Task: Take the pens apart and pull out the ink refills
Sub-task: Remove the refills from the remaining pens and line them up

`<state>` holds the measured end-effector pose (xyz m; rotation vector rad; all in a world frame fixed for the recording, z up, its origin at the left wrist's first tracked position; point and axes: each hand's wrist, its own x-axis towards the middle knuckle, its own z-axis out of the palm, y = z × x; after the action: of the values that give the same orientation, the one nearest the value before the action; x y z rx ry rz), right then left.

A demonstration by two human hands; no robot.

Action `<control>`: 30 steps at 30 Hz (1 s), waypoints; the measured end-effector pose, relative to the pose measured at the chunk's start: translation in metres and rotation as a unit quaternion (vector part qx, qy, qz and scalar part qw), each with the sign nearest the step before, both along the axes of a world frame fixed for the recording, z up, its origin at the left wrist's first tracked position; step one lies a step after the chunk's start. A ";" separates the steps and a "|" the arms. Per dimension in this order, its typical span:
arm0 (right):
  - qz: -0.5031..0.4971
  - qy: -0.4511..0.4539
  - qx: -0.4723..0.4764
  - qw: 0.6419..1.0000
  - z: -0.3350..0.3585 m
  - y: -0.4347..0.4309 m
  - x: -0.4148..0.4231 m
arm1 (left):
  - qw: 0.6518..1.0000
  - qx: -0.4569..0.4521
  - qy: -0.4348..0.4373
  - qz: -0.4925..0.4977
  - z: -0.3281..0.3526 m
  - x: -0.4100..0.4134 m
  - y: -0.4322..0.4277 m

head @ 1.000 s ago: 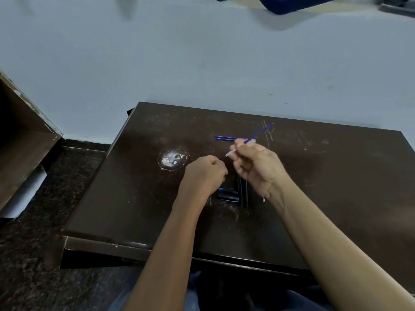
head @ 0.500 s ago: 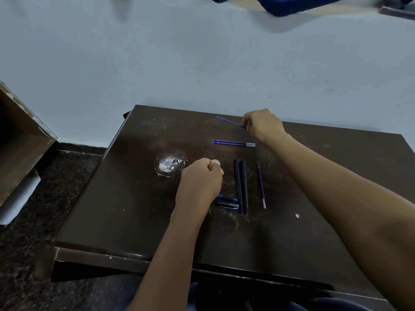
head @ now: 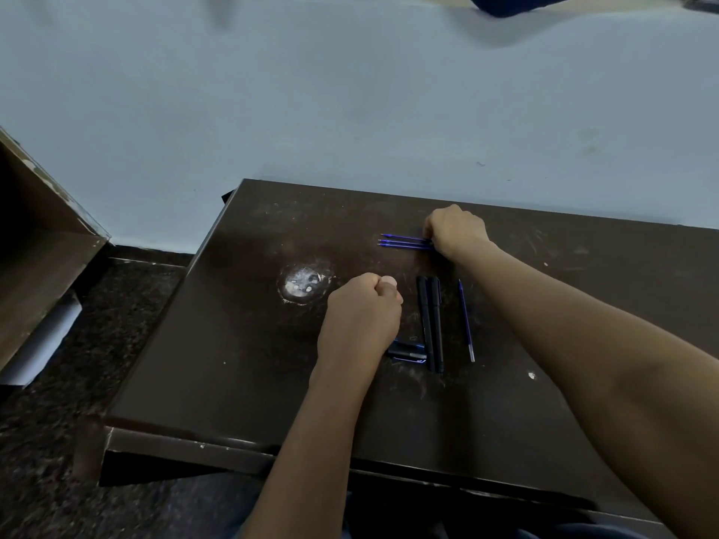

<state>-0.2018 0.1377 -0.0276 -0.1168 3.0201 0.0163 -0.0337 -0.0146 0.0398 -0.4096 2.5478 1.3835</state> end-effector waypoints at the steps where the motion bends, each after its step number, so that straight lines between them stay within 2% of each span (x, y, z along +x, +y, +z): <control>1: 0.002 0.000 0.002 1.000 0.000 0.000 0.001 | 1.000 -0.001 -0.002 -0.001 0.001 0.000 0.000; 8: 0.020 0.010 0.014 1.000 0.000 -0.002 0.003 | 1.000 -0.008 -0.006 -0.004 0.004 0.001 0.002; 13: 0.010 0.009 -0.017 1.000 0.002 -0.001 0.006 | 1.000 -0.011 -0.005 -0.003 0.004 0.001 0.002; 17: -0.045 0.022 -0.110 0.993 0.009 0.003 0.012 | 1.000 -0.009 -0.009 0.003 0.003 0.000 0.004; 20: -0.121 0.057 -0.225 0.965 0.015 0.009 0.023 | 1.000 -0.006 -0.016 0.000 0.003 -0.002 0.005; 22: -0.164 0.072 -0.252 0.951 0.018 0.012 0.036 | 1.000 -0.001 -0.019 -0.001 0.004 -0.002 0.005; 24: -0.200 0.044 -0.211 0.956 0.021 0.016 0.051 | 1.000 0.005 -0.014 0.001 0.003 -0.001 0.004; 27: -0.236 -0.056 -0.130 0.961 0.024 0.021 0.075 | 0.999 0.039 0.000 0.009 0.001 0.001 0.005; 30: -0.243 -0.139 -0.096 0.955 0.017 0.023 0.091 | 0.997 0.072 0.002 0.029 0.000 0.001 0.004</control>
<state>-0.1111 0.1607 -0.0109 0.5591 2.6781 -0.3093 -0.0323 -0.0109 0.0397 -0.4576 2.4375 1.5770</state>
